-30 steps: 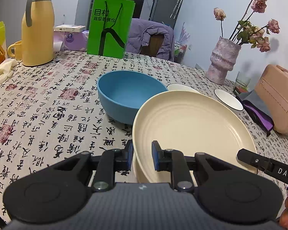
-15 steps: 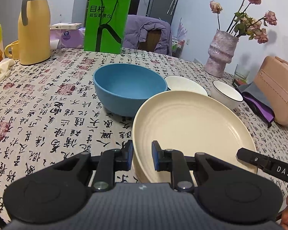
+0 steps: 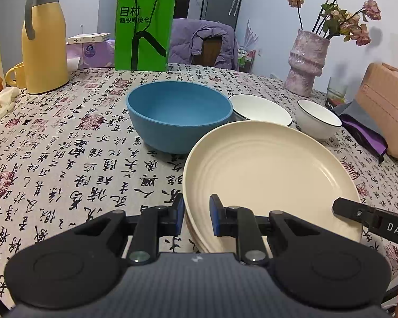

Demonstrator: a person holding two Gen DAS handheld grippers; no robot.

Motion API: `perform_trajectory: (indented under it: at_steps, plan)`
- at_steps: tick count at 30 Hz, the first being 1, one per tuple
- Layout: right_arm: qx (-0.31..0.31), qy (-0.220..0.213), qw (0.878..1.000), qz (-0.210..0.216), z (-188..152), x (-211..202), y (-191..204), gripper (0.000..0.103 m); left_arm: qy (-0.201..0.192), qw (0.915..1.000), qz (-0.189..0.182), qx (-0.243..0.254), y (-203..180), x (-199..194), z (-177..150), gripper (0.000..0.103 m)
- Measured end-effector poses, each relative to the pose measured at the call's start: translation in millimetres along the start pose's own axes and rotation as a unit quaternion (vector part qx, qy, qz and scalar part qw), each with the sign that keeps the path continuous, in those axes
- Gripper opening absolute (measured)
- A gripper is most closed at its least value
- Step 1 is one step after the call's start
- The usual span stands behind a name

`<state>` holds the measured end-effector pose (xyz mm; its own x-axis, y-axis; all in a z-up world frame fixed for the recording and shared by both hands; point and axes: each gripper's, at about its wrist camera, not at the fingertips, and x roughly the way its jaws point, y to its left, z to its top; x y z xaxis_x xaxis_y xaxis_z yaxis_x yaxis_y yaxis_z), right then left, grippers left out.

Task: Organize plates and bowls
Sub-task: 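Lower the held cream plate onto the stacked cream plates with both grippers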

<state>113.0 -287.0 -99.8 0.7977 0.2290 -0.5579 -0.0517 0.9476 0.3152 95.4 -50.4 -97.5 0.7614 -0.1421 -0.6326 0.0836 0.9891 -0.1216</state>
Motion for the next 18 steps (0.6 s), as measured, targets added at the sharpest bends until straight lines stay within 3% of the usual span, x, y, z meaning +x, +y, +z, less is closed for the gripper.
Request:
perform_trajectory:
  at_steps: [18]
  plan:
    - [-0.071,-0.007,0.997,-0.035,-4,4,17,0.015,-0.011,0.9997,0.013,0.019,-2,4,-5,0.020]
